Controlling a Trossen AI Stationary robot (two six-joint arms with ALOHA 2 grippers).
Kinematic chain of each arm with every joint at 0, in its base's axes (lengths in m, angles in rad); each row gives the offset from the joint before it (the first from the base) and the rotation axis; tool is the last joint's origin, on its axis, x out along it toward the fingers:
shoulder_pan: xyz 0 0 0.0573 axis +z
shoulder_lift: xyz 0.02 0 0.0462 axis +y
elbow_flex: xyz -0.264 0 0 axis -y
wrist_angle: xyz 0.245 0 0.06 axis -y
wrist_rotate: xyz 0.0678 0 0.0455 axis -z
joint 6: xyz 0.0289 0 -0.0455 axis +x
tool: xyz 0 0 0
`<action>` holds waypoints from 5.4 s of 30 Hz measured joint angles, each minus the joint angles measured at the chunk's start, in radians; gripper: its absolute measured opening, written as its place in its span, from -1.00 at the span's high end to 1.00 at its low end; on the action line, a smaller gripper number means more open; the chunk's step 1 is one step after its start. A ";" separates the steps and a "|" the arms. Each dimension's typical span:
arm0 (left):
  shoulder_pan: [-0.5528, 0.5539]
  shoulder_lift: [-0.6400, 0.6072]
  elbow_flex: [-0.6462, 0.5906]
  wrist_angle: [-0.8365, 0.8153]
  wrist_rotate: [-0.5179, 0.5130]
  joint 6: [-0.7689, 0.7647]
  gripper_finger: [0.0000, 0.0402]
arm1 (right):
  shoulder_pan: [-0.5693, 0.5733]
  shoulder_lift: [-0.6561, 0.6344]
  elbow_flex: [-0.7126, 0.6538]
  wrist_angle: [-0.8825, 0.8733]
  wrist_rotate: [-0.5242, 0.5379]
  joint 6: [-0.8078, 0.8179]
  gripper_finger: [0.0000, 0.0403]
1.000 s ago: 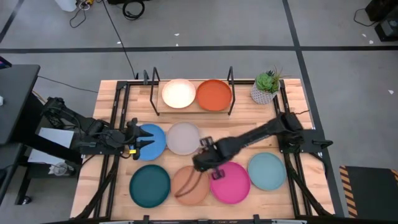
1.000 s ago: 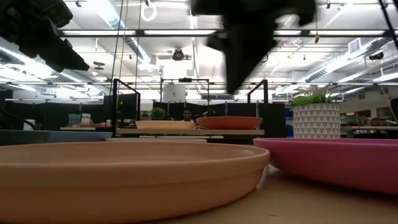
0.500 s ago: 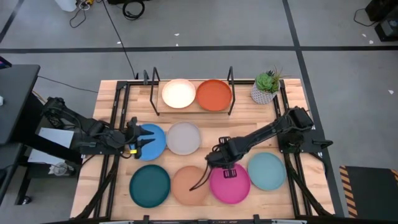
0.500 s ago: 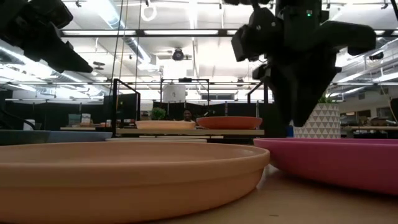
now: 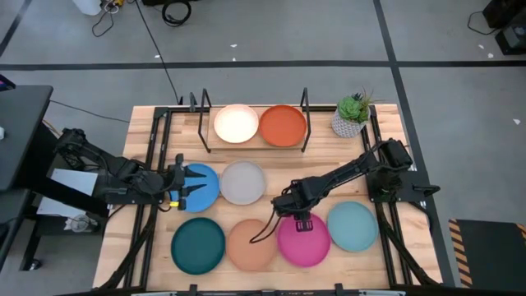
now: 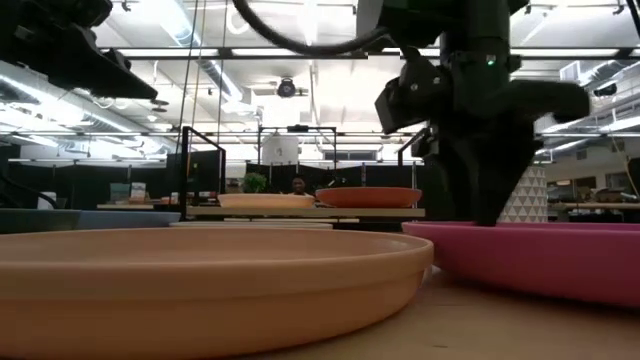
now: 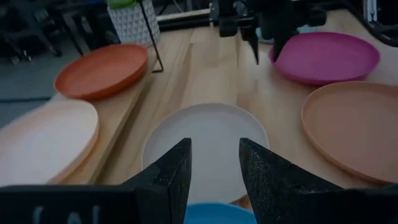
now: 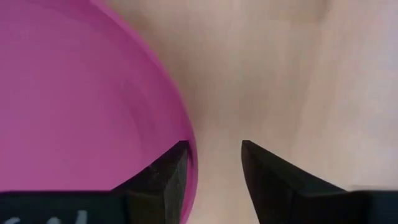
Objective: Place and stack plates onto a shelf
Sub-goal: Stack the pink plate on top of the orange plate on the shelf
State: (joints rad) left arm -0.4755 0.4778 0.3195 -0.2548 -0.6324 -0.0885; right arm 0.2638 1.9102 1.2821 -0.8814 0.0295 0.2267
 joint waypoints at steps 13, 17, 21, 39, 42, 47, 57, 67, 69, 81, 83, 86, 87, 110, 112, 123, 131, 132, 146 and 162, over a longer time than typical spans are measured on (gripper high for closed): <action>0.000 0.000 0.000 0.158 0.170 0.148 0.29 | -0.131 0.000 0.006 0.020 0.025 -0.196 0.88; 0.000 0.000 0.000 0.160 0.171 0.120 0.29 | -0.171 0.000 0.007 0.021 0.020 -0.213 0.93; 0.000 0.000 0.000 0.159 0.171 0.095 0.29 | -0.195 0.000 0.007 0.029 0.019 -0.248 0.91; 0.172 0.418 0.001 0.433 0.214 0.324 0.29 | -0.409 -0.002 0.007 0.079 -0.100 -0.272 0.96; 0.206 0.494 0.002 0.492 0.219 0.362 0.29 | -0.425 -0.002 0.007 0.072 -0.102 -0.280 0.96; 0.248 0.607 0.079 0.479 0.242 0.360 0.29 | -0.436 -0.002 0.007 0.070 -0.102 -0.291 0.96; 0.271 0.825 0.268 0.381 0.331 0.414 0.29 | -0.441 -0.004 -0.011 0.095 -0.069 -0.250 0.92; 0.275 1.016 0.423 0.315 0.428 0.520 0.29 | -0.432 -0.067 -0.014 0.118 -0.002 -0.237 0.50; 0.277 1.049 0.440 0.319 0.428 0.554 0.29 | -0.414 -0.101 -0.015 0.119 0.021 -0.232 0.48; 0.311 1.275 0.609 0.333 0.533 0.678 0.29 | -0.232 -0.359 -0.331 0.363 0.181 -0.074 0.49; 0.311 1.307 0.644 0.325 0.534 0.707 0.29 | -0.209 -0.402 -0.379 0.394 0.215 -0.042 0.49; 0.311 1.352 0.698 0.320 0.536 0.731 0.29 | -0.182 -0.455 -0.433 0.401 0.257 0.016 0.49; 0.311 1.363 0.712 0.310 0.535 0.736 0.29 | -0.174 -0.469 -0.449 0.403 0.271 0.036 0.49; 0.303 1.413 0.731 0.237 0.571 0.936 0.29 | 0.012 -0.551 -0.567 0.344 0.413 0.215 0.49; 0.303 1.433 0.734 0.265 0.580 0.963 0.29 | 0.033 -0.551 -0.567 0.347 0.461 0.207 0.49; 0.318 1.471 0.735 0.308 0.568 1.011 0.30 | 0.108 -0.517 -0.568 0.465 0.610 0.166 0.49; 0.317 1.471 0.742 0.324 0.558 0.990 0.75 | 0.133 -0.518 -0.647 0.570 0.697 0.165 0.49; 0.317 1.471 0.742 0.327 0.559 0.991 0.85 | 0.136 -0.522 -0.664 0.588 0.714 0.166 0.49; 0.333 1.346 0.986 -0.147 0.599 0.740 0.92 | 0.310 -0.521 -0.737 0.674 1.043 0.357 0.53; 0.566 1.297 1.090 -0.462 0.425 0.604 0.92 | 0.349 -0.508 -0.875 1.008 1.093 0.271 0.56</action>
State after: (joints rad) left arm 0.0910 1.7752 1.4097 -0.7167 -0.2076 0.5153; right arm 0.6133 1.4018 0.4070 0.1265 1.1222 0.4979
